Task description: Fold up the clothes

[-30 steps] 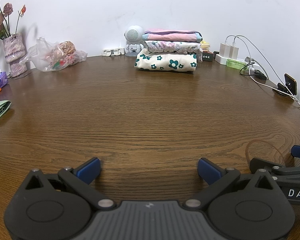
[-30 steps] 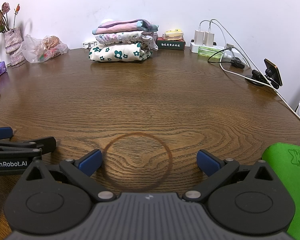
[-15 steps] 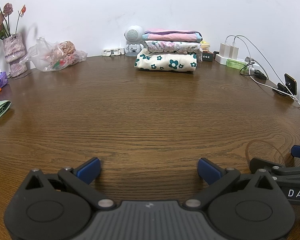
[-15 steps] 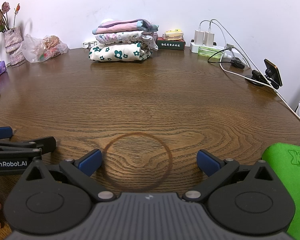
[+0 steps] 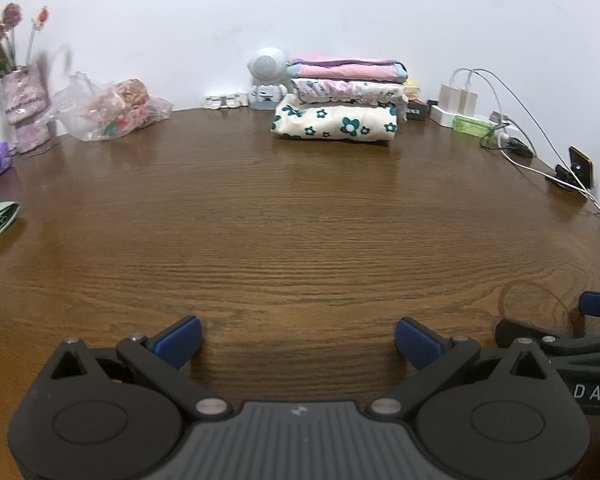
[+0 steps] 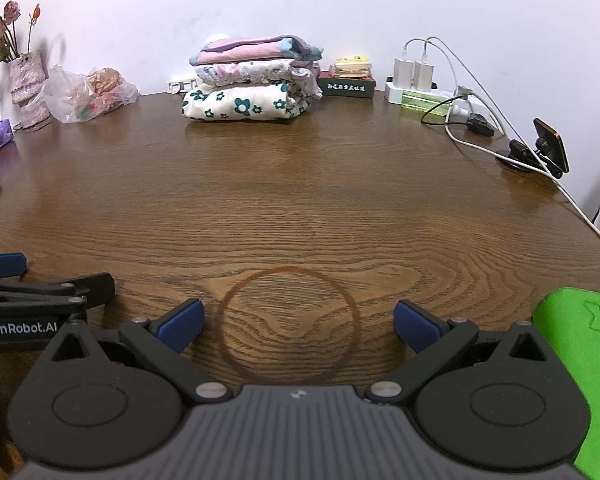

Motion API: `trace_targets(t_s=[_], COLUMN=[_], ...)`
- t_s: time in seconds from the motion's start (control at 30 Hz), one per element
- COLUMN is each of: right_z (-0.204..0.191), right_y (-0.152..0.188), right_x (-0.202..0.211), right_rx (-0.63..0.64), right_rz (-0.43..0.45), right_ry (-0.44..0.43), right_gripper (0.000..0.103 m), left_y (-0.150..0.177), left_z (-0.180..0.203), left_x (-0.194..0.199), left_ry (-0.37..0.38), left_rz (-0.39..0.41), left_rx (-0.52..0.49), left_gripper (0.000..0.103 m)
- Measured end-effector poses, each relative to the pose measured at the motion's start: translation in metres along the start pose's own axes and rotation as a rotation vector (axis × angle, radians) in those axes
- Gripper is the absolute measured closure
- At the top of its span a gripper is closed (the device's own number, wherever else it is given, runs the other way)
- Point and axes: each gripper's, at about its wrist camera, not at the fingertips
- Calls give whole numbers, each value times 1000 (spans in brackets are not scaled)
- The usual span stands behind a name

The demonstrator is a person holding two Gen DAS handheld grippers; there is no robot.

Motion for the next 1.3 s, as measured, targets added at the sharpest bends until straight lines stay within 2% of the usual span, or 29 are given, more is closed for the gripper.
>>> trace_targets(t_s=[0.1, 0.2, 0.3, 0.37, 0.47, 0.53, 0.6, 0.63, 0.7, 0.73, 0.77, 0.8, 0.83, 0.87, 0.9, 0.93, 1.0, 1.03, 1.07, 1.17, 1.2, 1.3], right_z=[-2, 1, 2, 1, 3, 13, 21, 24, 29, 31, 33, 34, 33, 32, 31, 32, 35, 37, 37, 36, 35, 30], right_y=[-9, -26, -59, -83, -122, -142, -158, -164, -174, -178, -182, -184, -186, -186, -186, -187, -191, -196, -204, -235, -247, -273], right_x=[-2, -4, -14, -26, -69, -106, -142, -157, -187, -200, -214, -225, -236, -243, -248, -249, -247, -243, -231, -185, -163, -95], right_rx=[2, -40, -34, 7, 61, 24, -26, -40, -91, -128, -161, -175, -176, -165, -154, -166, -211, -232, -233, -223, -227, -218], right_rz=[-70, -125, -72, -16, 61, 58, 44, 42, 30, 23, 7, -10, -18, -22, -22, -24, -31, -30, -10, 72, 108, 227], right_ry=[-22, -85, -179, -227, -218, -232, -275, -281, -277, -287, -308, -309, -299, -302, -307, -320, -352, -377, -407, -500, -534, -601], right_gripper=[0, 0, 0, 0, 0, 0, 1, 3, 15, 22, 22, 26, 40, 60, 61, 69, 89, 93, 94, 95, 96, 97], left_y=[-9, -30, -63, -82, -110, -123, -138, -145, -157, -163, -166, -168, -171, -172, -173, -173, -174, -176, -181, -209, -219, -245], left_z=[-6, -15, -21, -23, -33, -40, -45, -46, -48, -48, -48, -46, -44, -42, -42, -43, -50, -53, -57, -59, -58, -59], left_x=[-6, -8, -24, -47, -99, -128, -157, -167, -192, -205, -216, -225, -235, -243, -249, -253, -250, -247, -234, -166, -138, -54], left_ry=[27, 51, 57, 84, 124, 125, 188, 215, 250, 244, 224, 195, 172, 175, 198, 220, 244, 258, 288, 457, 470, 435], left_rz=[-20, 38, 131, 151, 136, 154, 172, 170, 147, 132, 119, 102, 78, 48, 32, 19, 16, 19, 46, 214, 277, 445], left_rx=[-15, -19, -57, -77, -71, -44, -18, 0, 37, 56, 73, 82, 84, 81, 93, 111, 206, 253, 295, 311, 297, 261], left_gripper=[0, 0, 0, 0, 0, 1, 2, 3, 11, 12, 13, 27, 39, 65, 91, 96, 98, 98, 103, 102, 101, 98])
Point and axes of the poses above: each gripper's, at about its wrist camera, not at the fingertips, and x roughly against the way its jaws point, z to its right, y to its underside, and after that the axes turned 11 degrees about z, right-handed
